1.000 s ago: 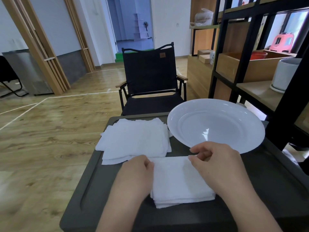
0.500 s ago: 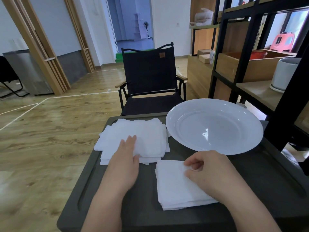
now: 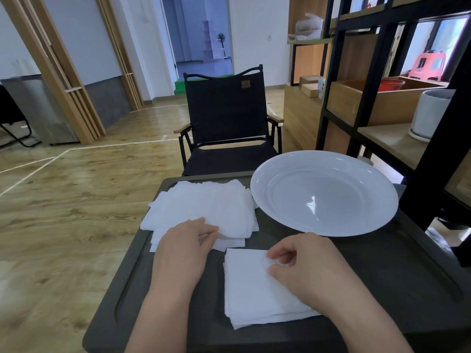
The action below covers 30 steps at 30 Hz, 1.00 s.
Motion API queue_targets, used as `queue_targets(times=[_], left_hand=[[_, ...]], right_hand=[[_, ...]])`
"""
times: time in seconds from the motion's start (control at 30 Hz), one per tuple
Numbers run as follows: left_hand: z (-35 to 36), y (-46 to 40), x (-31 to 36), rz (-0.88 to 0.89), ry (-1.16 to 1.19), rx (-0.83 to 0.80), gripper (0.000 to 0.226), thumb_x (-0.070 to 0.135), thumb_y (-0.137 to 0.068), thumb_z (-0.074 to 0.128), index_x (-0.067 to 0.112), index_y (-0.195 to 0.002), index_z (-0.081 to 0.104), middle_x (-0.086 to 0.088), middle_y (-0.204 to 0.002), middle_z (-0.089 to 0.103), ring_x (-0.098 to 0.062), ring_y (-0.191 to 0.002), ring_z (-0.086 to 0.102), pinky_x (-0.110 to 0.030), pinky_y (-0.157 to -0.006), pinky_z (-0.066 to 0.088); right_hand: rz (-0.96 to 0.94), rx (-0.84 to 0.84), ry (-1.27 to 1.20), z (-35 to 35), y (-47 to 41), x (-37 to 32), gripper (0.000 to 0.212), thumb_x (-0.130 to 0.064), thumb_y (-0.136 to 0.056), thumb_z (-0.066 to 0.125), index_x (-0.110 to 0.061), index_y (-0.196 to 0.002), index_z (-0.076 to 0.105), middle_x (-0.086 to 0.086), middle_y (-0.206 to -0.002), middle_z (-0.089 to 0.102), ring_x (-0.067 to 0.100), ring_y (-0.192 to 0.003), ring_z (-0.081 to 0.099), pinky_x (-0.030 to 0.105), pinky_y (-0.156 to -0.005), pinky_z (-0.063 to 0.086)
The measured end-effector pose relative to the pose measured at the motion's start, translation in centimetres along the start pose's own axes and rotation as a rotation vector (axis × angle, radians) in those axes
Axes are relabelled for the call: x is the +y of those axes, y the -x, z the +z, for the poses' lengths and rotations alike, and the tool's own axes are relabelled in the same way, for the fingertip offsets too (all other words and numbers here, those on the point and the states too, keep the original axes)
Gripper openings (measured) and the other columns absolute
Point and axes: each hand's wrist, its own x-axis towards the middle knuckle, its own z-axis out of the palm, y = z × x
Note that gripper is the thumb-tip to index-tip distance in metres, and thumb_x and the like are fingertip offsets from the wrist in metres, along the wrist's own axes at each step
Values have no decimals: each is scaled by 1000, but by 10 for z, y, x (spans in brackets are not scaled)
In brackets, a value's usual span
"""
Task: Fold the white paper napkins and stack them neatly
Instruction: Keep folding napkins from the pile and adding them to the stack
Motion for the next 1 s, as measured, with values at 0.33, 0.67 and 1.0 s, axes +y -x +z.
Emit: queue_targets(times=[0.33,0.67,1.0], left_hand=[[-6,0,-1,-70,188,53,12,25,-84,70,32,-75,71,23,-80,67,10,-81,54,-5,-61,33],[10,0,2,123,-52,6,41,21,-90,61,28,-130,57,14,-131,57,-8,-126,46,-20,-101,33],[3,-2,2,19,19,136,15,27,-93,57,29,-95,71,18,-89,70,-5,-84,60,-16,-62,40]], right_hand=[[-21,2,19,4,2,-5,19,-31,-84,67,-37,-102,71,-20,-85,58,-4,-79,57,5,-64,40],[4,4,20,4,3,-8,19,-32,-85,67,-37,-103,71,-18,-88,60,-1,-84,59,10,-73,46],[1,12,42,5,4,-10,20,-33,-85,67,-36,-103,71,-19,-88,59,-2,-83,58,10,-70,44]])
